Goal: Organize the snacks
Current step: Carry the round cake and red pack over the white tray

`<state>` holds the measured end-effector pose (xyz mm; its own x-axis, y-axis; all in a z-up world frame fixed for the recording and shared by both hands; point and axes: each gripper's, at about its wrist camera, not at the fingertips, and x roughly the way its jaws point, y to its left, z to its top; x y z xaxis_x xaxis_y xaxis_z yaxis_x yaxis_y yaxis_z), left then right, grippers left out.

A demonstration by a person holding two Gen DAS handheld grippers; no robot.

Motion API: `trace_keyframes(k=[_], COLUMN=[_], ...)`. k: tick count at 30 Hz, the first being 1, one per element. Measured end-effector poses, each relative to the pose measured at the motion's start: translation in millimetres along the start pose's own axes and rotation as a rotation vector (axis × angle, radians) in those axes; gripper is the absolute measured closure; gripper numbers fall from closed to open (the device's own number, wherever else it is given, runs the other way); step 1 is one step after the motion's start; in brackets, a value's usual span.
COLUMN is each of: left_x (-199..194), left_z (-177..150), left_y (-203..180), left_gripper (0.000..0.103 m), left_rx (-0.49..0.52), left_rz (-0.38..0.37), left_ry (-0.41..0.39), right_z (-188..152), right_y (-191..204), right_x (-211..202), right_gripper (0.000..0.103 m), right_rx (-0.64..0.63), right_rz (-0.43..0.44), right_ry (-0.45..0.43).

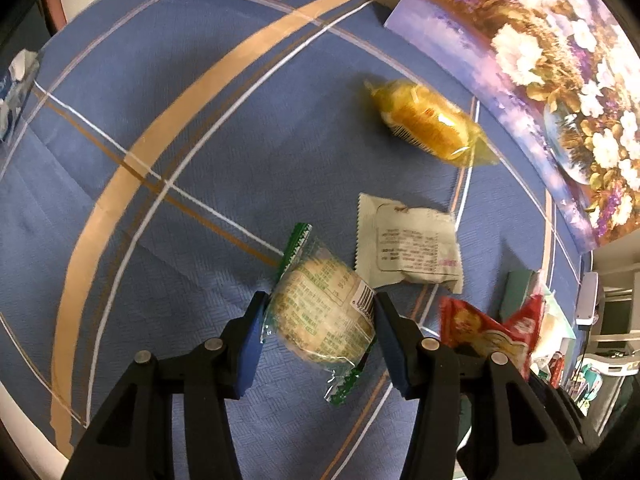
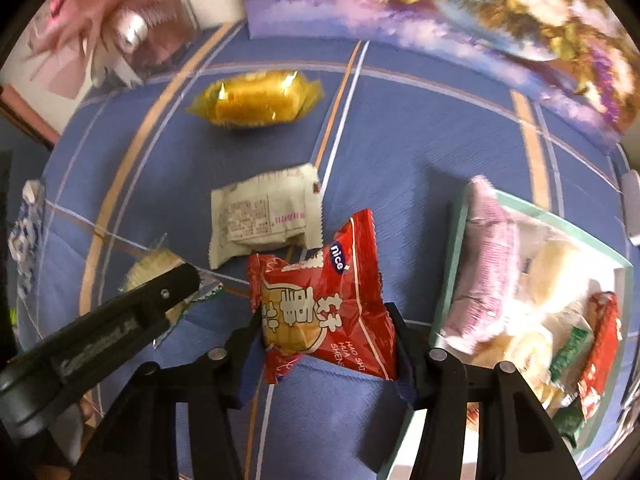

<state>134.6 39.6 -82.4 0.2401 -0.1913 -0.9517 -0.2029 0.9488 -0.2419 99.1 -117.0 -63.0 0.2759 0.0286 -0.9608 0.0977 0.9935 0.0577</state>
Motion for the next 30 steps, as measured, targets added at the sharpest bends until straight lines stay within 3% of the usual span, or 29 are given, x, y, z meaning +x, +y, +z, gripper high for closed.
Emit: trace_keyframes(k=[9, 16, 23, 30], left_x=[-39.7, -58.7, -60.3, -48.4], left_z=[0.4, -6.1, -22.8, -52.2], left_y=[-20.0, -37.7, -79.3, -143.6], left_gripper=[0.049, 0.049, 0.049, 0.049], left_rx=[0.069, 0.123, 0.212, 0.367], left_rz=[0.006, -0.006, -0.062, -0.129], left_ry=[-0.11, -0.156, -0.159, -0.124], right_z=[-16.2, -20.0, -28.1, -45.9], right_y=[-17.3, -34.2, -107.0, -182.1], right_x=[-57.2, -58.5, -71.6, -79.0], right_gripper=[0.047, 0.047, 0.047, 0.047], right_rx=[0.07, 0.116, 0.293, 0.487], right_rz=[-0.025, -0.007, -0.007, -0.045], right_ry=[-0.133, -0.16, -0.178, -0.187])
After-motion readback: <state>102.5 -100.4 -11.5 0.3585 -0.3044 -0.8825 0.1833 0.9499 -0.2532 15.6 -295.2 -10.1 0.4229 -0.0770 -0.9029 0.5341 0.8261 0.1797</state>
